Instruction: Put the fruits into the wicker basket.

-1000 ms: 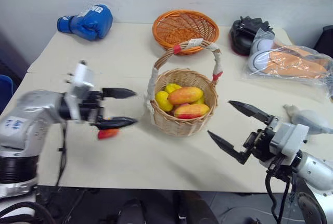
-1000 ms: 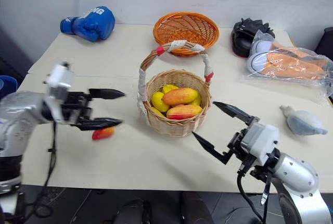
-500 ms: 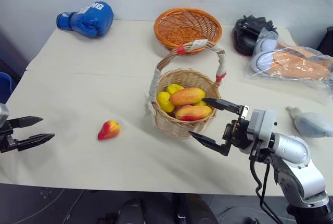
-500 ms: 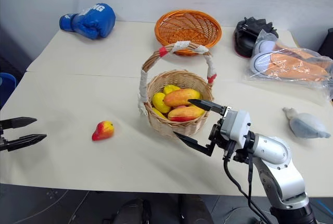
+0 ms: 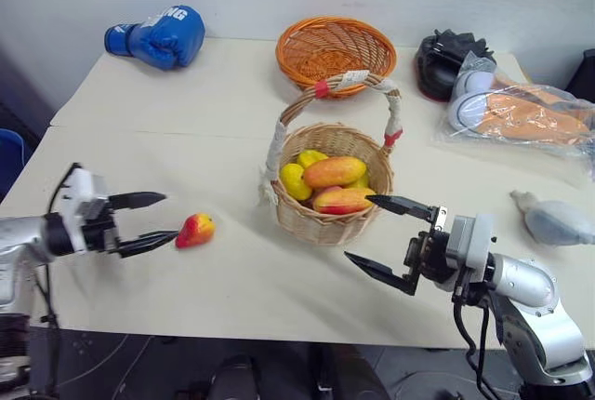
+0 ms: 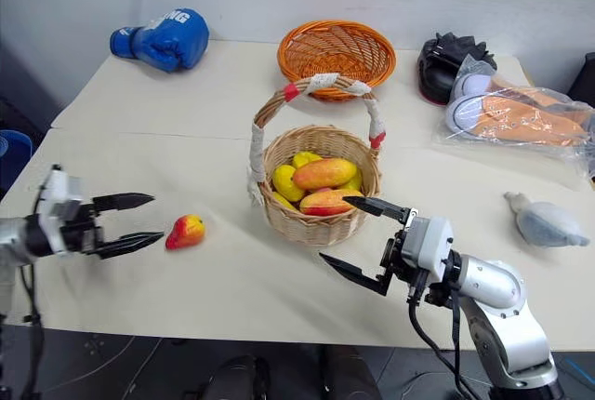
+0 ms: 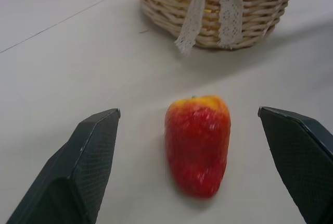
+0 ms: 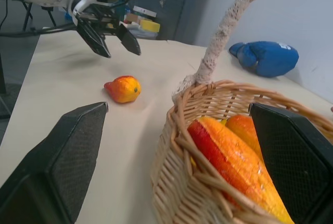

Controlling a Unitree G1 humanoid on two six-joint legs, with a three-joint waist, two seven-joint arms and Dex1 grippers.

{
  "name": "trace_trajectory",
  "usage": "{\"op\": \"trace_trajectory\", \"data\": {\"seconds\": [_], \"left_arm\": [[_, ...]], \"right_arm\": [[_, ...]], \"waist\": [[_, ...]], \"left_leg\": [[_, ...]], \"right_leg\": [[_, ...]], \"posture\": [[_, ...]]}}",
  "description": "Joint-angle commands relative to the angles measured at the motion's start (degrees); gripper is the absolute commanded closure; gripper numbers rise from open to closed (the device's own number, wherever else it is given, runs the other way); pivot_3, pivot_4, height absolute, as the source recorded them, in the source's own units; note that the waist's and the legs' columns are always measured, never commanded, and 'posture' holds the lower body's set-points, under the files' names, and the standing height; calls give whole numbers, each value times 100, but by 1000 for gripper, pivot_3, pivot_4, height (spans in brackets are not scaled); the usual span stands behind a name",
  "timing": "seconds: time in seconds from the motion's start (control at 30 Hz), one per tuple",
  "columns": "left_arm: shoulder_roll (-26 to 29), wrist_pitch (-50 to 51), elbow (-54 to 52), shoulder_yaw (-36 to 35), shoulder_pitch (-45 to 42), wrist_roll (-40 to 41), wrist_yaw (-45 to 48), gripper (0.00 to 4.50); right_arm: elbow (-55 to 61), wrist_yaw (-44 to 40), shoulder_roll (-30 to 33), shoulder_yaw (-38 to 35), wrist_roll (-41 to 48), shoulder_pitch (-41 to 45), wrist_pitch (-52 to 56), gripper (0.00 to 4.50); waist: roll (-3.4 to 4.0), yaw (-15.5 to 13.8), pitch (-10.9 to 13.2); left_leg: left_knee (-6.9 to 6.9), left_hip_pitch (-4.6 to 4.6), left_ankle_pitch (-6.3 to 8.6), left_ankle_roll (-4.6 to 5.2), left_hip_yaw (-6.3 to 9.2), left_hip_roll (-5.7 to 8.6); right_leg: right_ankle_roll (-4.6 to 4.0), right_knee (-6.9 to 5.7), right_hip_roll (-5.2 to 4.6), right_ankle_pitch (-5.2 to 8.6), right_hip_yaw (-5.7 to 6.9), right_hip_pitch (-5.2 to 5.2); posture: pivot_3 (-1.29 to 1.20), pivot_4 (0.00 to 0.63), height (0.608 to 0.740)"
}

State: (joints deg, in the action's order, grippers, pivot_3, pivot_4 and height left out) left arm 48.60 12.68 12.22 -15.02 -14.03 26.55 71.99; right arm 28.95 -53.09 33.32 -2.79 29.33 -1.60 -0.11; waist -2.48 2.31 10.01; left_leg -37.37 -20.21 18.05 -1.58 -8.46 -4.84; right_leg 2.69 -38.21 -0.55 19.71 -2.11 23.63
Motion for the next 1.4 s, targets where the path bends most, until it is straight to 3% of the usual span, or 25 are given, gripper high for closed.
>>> {"op": "trace_trajectory", "data": {"seconds": [0.03,0.27,0.37,0.5,0.57,0.73,0.97,1.1,1.27,1.4], "left_arm": [[-80,-136,65,309,-138,-226,6,28],[-246,-578,735,913,-429,-857,-83,28],[-332,-585,605,994,-473,-827,-9,609],[-216,-476,312,927,-341,-730,118,1907],[-97,-256,-134,862,-155,-467,389,2328],[261,1421,-2318,807,127,995,728,2345],[-1370,2349,-3430,1375,-1219,1442,-1334,2345],[-2196,1953,-3524,1821,-1371,745,-2259,2345],[-2575,872,-3068,2446,-1425,-516,-2754,2345],[-2895,543,-2610,2628,-1649,-1011,-3122,2345]], "right_arm": [[133,52,19,-168,-36,-51,-147,0],[86,70,17,-283,-106,-217,-260,0],[143,245,-126,-370,-100,-312,-301,0],[281,541,-221,-531,-94,-501,-233,0],[355,647,-205,-607,-136,-624,-225,0],[637,1203,-226,-1227,-218,-1049,-142,0],[742,1315,-228,-1349,-323,-1382,-137,0],[729,1403,-347,-1212,-408,-1350,-209,0],[720,1405,-514,-969,-407,-1311,-239,0],[714,1395,-559,-920,-455,-1374,-331,0]], "waist": [[0,39,0],[0,90,0],[-1,76,-1],[-1,80,0],[-1,94,0],[2,64,1],[19,-49,-1],[19,-9,-1],[22,-17,-2],[22,-60,-2]], "left_leg": [[-1,1,-1,-1,0,0],[-6,1,-9,-14,-1,1],[-7,-1,-9,-14,0,0],[-5,-1,-9,-15,1,0],[-6,-1,-10,-15,-1,0],[0,-4,-12,-21,3,-5],[-18,1,-19,-5,13,17],[-21,3,-21,-7,4,15],[-17,3,-26,-15,3,12],[-23,1,-24,-6,0,16]], "right_leg": [[0,-2,0,0,-1,0],[0,-7,-1,0,-3,0],[0,-7,-2,0,-2,0],[0,-6,-2,0,-2,0],[0,-7,-2,0,-4,1],[0,-6,-2,0,-3,2],[31,3,1,-22,-23,-25],[35,6,13,-24,-41,-23],[35,10,21,-24,-45,-17],[38,15,16,-26,-47,-19]], "posture": [[0,150,740],[0,150,740],[0,150,740],[0,150,740],[0,150,740],[0,150,740],[0,150,740],[0,150,740],[0,150,740],[0,150,740]]}}
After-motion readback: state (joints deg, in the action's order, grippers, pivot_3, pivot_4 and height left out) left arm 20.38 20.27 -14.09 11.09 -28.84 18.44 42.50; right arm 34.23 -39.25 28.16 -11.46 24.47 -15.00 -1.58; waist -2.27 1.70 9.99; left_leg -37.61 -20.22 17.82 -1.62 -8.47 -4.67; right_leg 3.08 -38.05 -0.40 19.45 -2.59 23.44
